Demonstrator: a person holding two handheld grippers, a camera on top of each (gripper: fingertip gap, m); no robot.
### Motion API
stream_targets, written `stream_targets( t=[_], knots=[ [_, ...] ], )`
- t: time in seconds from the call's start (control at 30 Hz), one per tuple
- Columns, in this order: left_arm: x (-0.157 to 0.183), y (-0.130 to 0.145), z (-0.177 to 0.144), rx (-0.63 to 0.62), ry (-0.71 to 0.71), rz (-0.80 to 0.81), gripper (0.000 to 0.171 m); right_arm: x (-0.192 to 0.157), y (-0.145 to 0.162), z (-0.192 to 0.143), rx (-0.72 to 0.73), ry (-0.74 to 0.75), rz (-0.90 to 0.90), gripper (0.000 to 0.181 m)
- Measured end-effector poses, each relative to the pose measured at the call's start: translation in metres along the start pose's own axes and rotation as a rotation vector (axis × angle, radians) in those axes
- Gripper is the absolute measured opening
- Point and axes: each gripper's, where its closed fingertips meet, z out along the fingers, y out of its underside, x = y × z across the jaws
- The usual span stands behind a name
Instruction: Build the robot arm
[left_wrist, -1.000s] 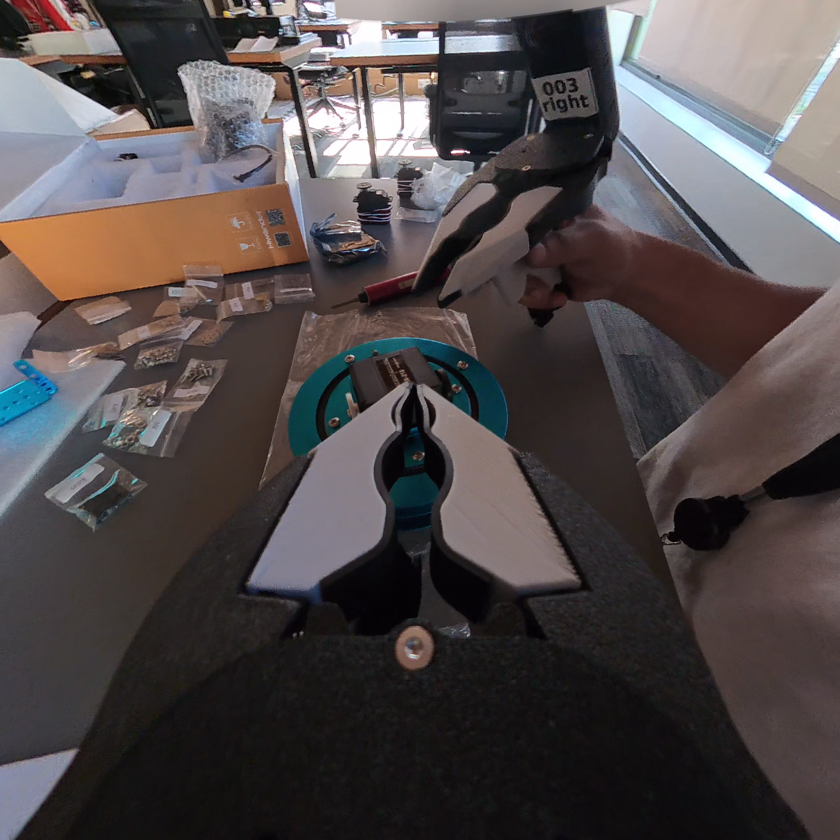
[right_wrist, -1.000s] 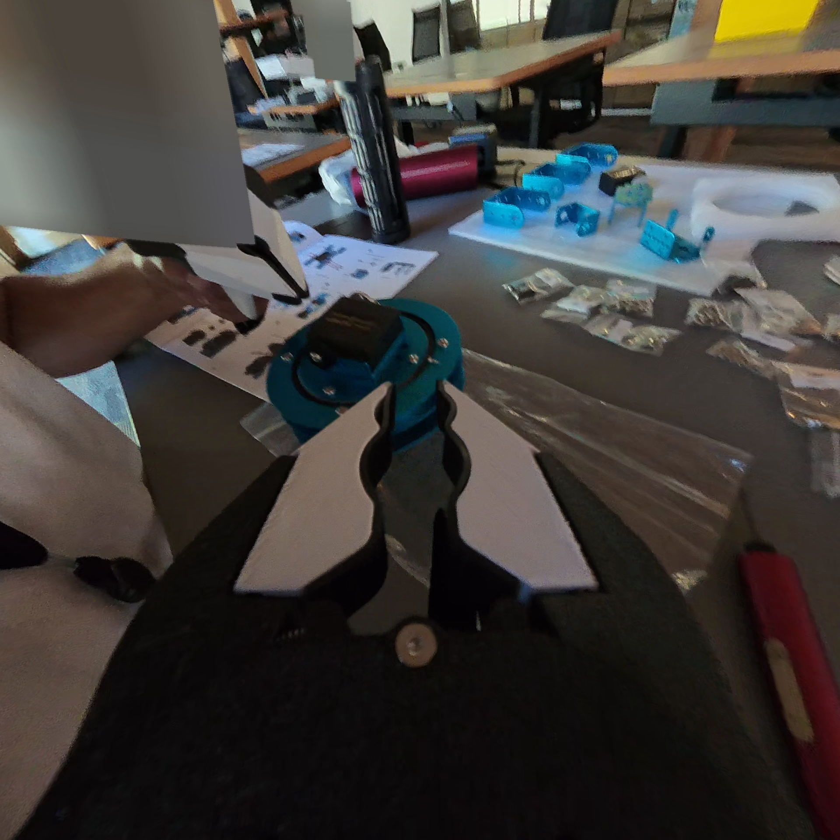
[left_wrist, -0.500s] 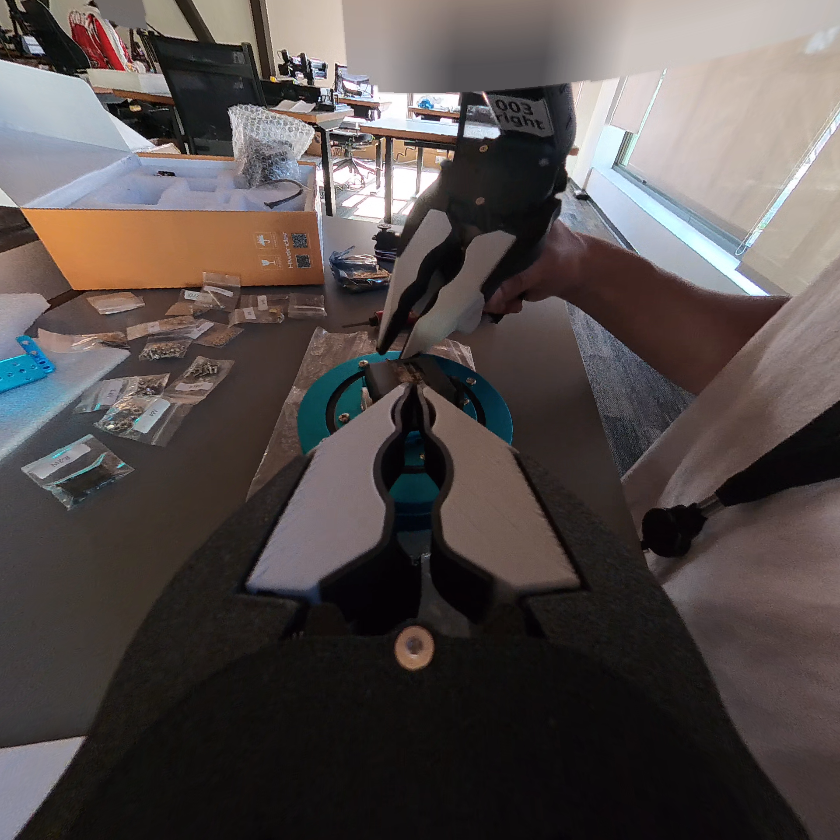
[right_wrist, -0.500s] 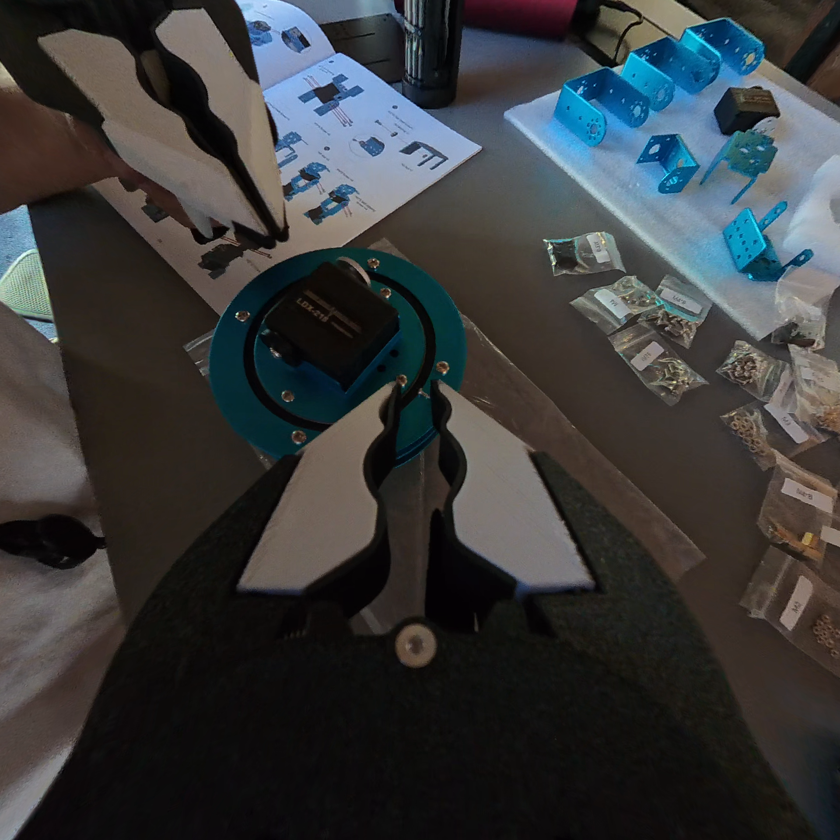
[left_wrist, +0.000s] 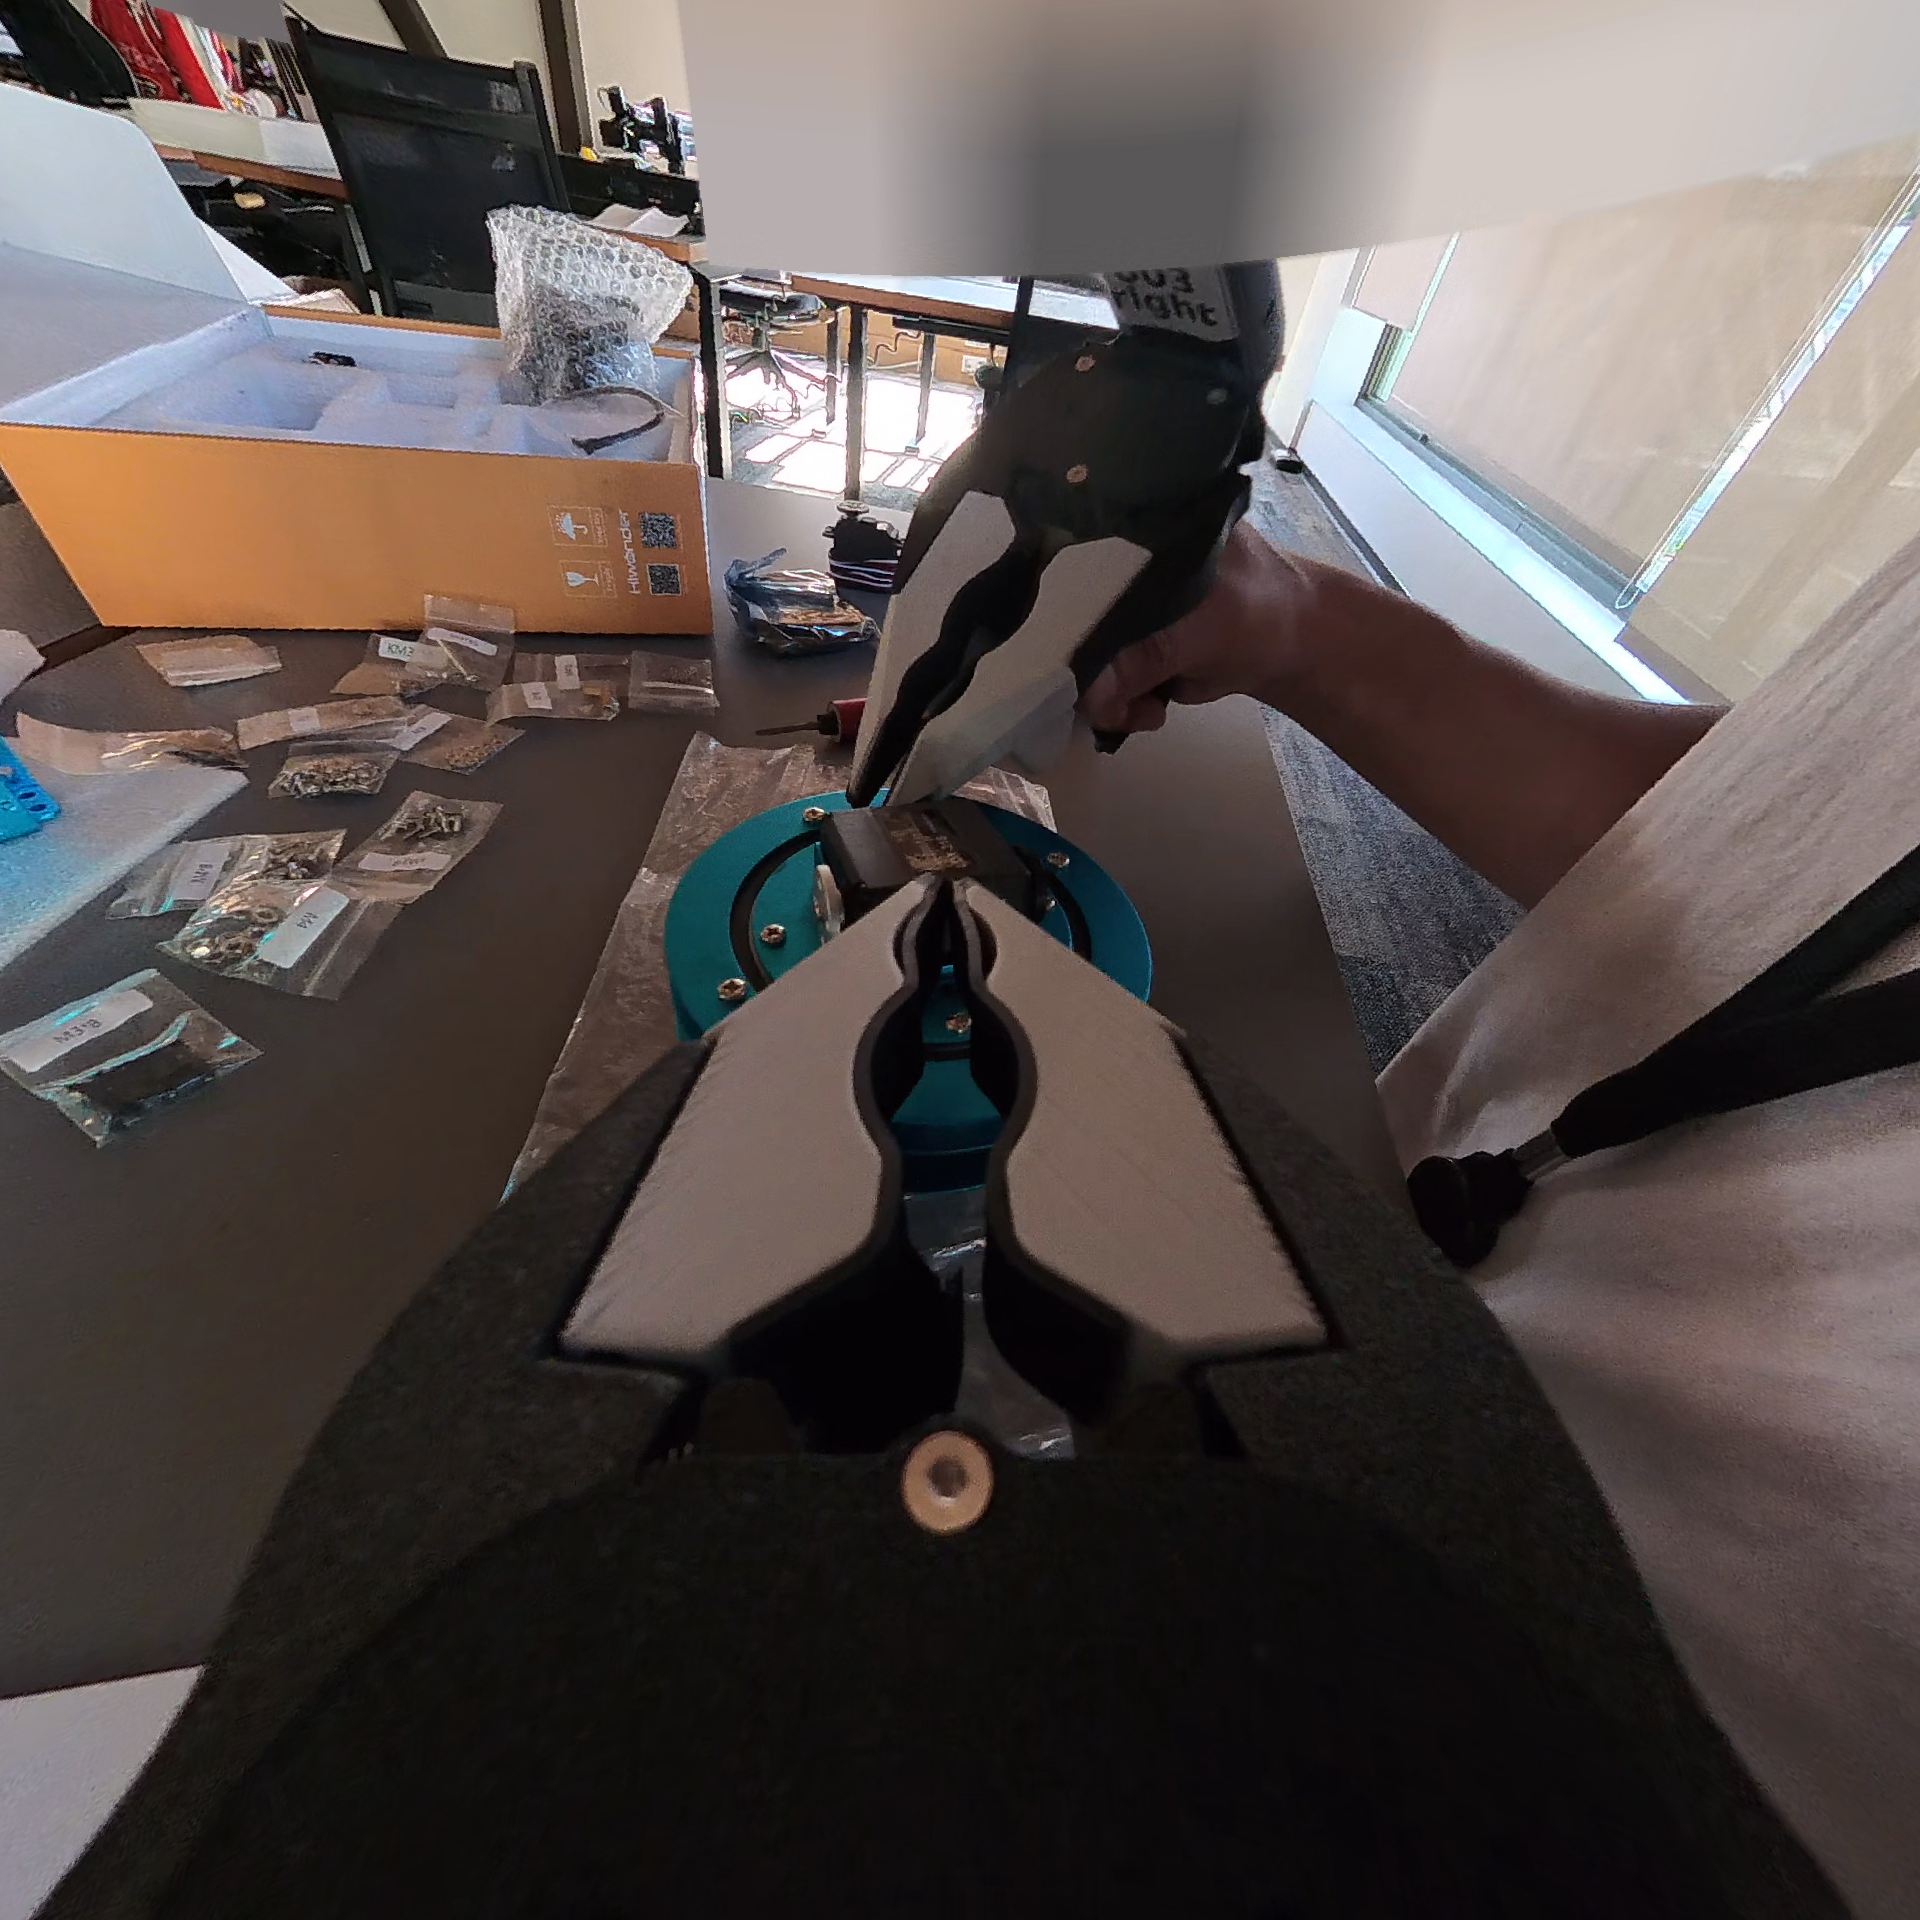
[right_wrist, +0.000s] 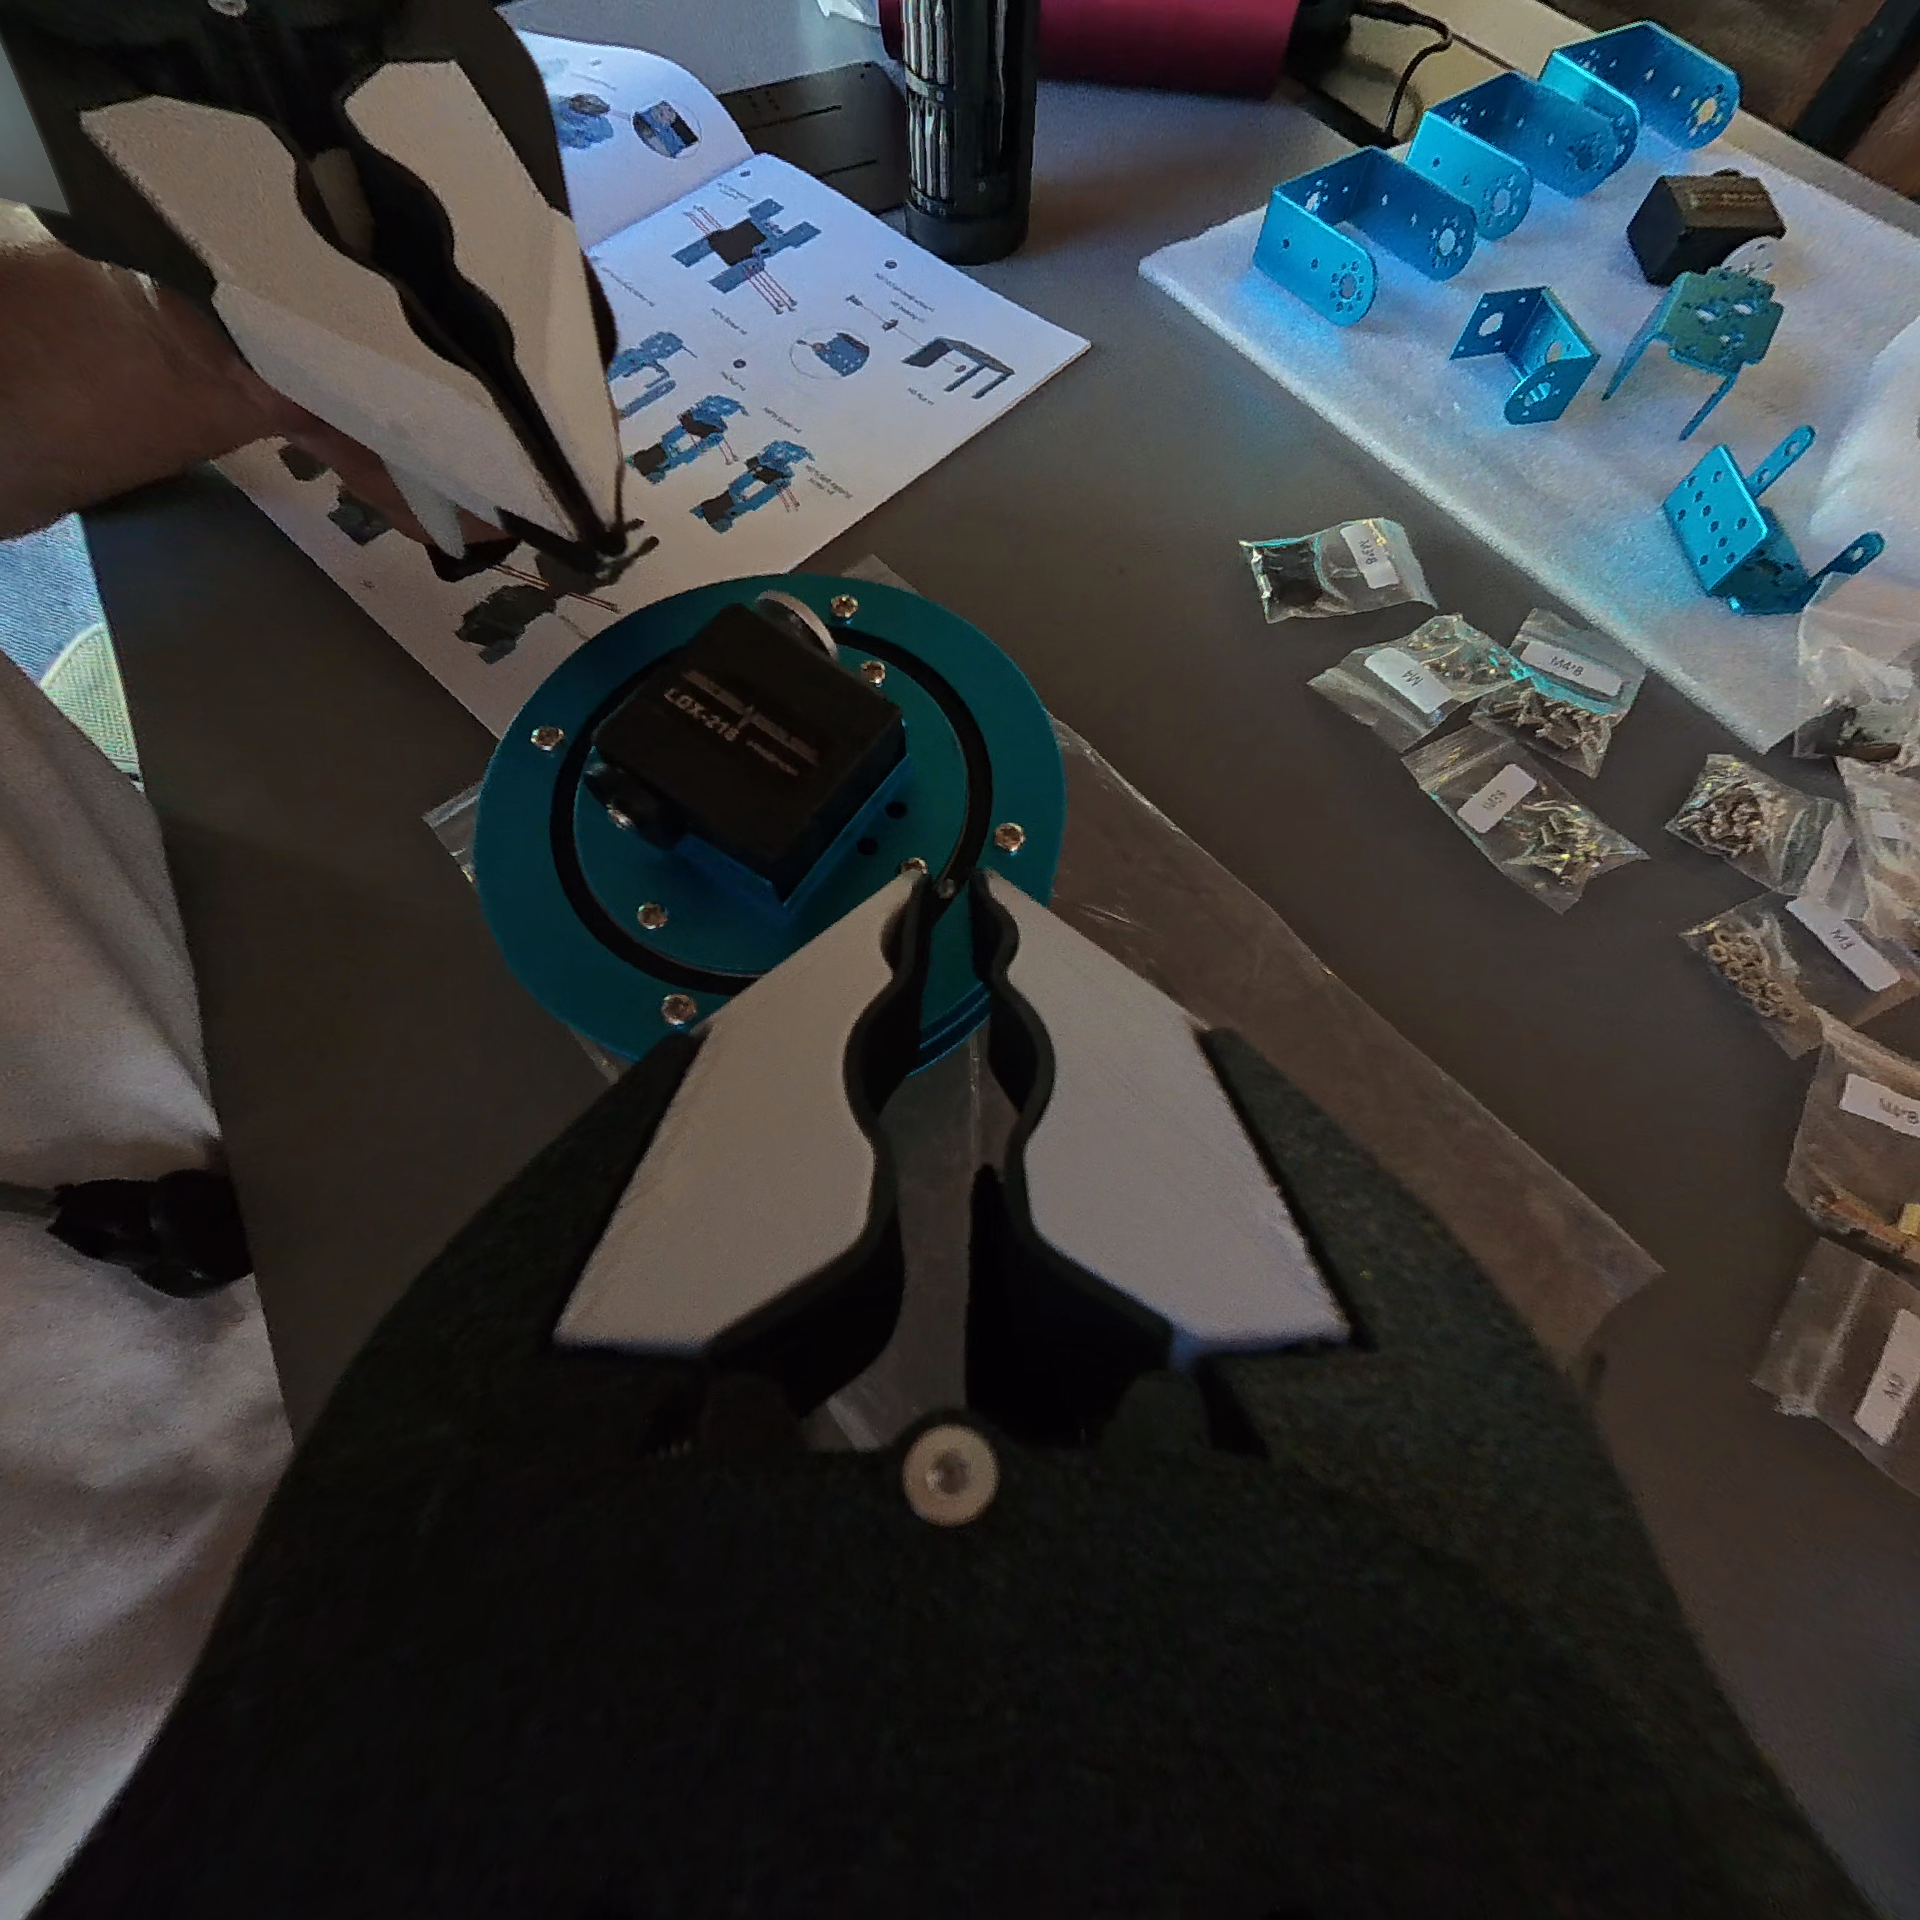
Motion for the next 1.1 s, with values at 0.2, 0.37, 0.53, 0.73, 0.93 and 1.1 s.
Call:
stream_targets(
  t=[0.2,0.37,0.53,0.73,0.93,1.1],
  knots=[
    [0.002,0.000,0.000,-0.001,0.004,0.005,0.000,-0.001,0.001,0.000,-0.022,-0.036,0.002,0.005],
    [0.003,0.002,0.000,-0.009,0.005,0.015,0.000,-0.002,0.000,0.001,-0.062,-0.081,-0.046,0.004],
    [0.005,0.003,0.001,-0.015,0.012,0.022,0.000,-0.006,-0.001,0.002,-0.098,-0.132,-0.196,0.000],
    [0.011,0.005,0.002,-0.018,0.044,0.012,0.000,-0.004,-0.001,0.003,-0.218,-0.253,-0.422,0.005],
    [0.014,0.006,0.003,-0.027,0.043,0.045,0.000,-0.004,-0.001,0.005,-0.322,-0.464,-0.411,0.009],
    [0.012,0.010,0.004,-0.043,0.036,0.047,0.000,-0.009,0.001,0.003,-0.333,-0.572,-0.380,0.000]
  ],
)
